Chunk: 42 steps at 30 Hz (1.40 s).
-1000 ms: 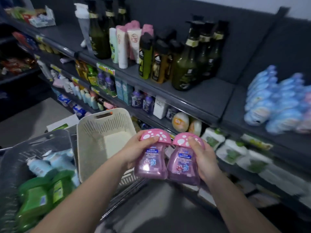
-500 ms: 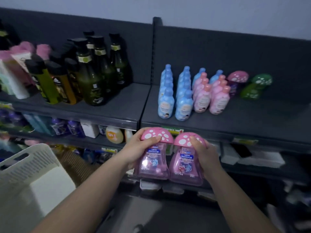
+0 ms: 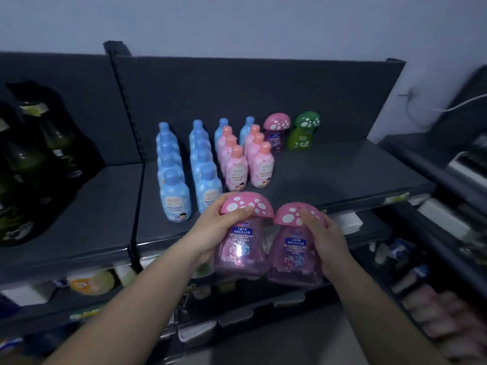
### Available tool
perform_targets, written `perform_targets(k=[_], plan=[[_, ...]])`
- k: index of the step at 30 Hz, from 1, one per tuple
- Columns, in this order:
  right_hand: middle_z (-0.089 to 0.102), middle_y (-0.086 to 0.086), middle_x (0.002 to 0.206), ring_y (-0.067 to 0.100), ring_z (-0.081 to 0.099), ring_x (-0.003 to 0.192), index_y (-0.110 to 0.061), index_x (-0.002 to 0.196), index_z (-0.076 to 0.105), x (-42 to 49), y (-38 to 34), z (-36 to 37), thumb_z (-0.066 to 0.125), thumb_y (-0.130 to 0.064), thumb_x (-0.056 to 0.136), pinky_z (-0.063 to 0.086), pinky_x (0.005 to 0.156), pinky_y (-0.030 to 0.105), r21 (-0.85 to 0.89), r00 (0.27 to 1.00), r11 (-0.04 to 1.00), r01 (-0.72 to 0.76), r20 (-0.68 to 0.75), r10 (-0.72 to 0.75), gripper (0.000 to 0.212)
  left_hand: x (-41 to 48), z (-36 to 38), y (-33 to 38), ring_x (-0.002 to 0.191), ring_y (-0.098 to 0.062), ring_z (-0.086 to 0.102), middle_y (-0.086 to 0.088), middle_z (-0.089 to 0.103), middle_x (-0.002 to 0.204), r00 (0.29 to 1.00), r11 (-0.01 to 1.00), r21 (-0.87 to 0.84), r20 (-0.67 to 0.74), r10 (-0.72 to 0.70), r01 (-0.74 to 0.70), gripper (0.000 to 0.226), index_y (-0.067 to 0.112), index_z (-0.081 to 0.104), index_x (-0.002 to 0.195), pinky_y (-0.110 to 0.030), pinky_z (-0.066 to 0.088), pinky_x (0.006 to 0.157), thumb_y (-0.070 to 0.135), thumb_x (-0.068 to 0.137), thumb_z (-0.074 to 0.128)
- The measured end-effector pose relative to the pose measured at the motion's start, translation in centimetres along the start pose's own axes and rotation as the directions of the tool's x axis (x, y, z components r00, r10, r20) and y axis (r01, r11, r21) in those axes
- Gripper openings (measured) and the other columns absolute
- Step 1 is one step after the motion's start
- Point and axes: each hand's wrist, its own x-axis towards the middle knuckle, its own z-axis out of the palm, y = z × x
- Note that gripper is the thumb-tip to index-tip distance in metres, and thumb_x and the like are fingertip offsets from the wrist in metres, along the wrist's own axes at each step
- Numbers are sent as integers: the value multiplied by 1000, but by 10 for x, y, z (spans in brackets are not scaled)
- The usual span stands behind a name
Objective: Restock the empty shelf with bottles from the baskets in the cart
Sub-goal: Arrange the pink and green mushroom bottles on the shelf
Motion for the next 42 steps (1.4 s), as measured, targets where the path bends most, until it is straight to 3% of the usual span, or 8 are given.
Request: perform_targets(k=[6, 12, 15, 21, 28, 33, 37, 42], plan=[[75, 8, 79, 21, 72, 67, -13, 99, 68, 21, -18, -15, 71, -29, 85, 58, 57, 33, 62, 996, 995, 80, -33, -78, 22, 38, 25, 22, 93, -34, 71, -16, 72, 107, 998, 998, 53, 62, 26, -29, 44, 18, 60, 120, -48, 58, 83, 17, 79, 77], [75, 9, 81, 22, 72, 71, -12, 100, 70, 63, -39, -32, 75, -40, 64, 57, 63, 37, 83, 993, 989, 122, -6, -122, 45, 77, 53, 34, 86, -26, 73, -9, 74, 99, 996, 996, 51, 57, 68, -71, 33, 19, 61, 115, -38, 60, 74, 17, 85, 73], [75, 12, 90, 24, 73, 77, -10, 105, 70, 91, -46, -45, 78, -39, 61, 57, 68, 40, 57, 992, 991, 124, 24, -126, 53, 98, 68, 34, 91, -26, 73, -9, 74, 103, 994, 993, 49, 41, 103, -105, 37, 20, 59, 118, -39, 60, 77, 18, 85, 74], [76, 10, 91, 24, 73, 78, -13, 102, 71, 159, -74, -84, 80, -33, 63, 58, 68, 38, 5, 978, 991, 136, 157, -135, 45, 154, 110, 28, 95, -26, 71, -10, 71, 109, 978, 978, 69, -56, 199, -195, 42, 20, 57, 119, -41, 58, 83, 17, 82, 77], [74, 12, 101, 23, 73, 85, -16, 107, 69, 243, -100, -129, 93, -44, 47, 58, 74, 38, -30, 947, 987, 156, 289, -140, 71, 206, 152, 17, 90, -21, 71, -11, 70, 110, 961, 972, 63, -145, 235, -228, 47, 16, 54, 120, -32, 57, 76, 16, 79, 78], [74, 10, 101, 29, 72, 93, -19, 108, 69, 281, -98, -144, 89, -26, 57, 58, 78, 44, -58, 907, 988, 144, 406, -108, 55, 221, 169, 5, 92, -22, 70, -13, 69, 110, 946, 971, -3, -228, 232, -239, 57, 14, 54, 122, -32, 57, 76, 19, 71, 80], [74, 12, 103, 33, 70, 98, -14, 112, 68, 296, -95, -147, 76, -13, 79, 57, 85, 47, -61, 878, 982, 176, 461, -129, 34, 227, 171, -5, 92, -23, 70, -11, 70, 109, 935, 971, -7, -270, 230, -241, 56, 15, 55, 122, -35, 56, 76, 14, 74, 83], [75, 9, 99, 27, 72, 93, -17, 110, 68, 302, -94, -148, 76, -23, 70, 57, 76, 38, -10, 868, 988, 157, 479, -133, 41, 233, 172, -4, 90, -23, 70, -9, 70, 106, 936, 974, 9, -274, 221, -227, 56, 14, 54, 121, -34, 56, 73, 13, 72, 80]])
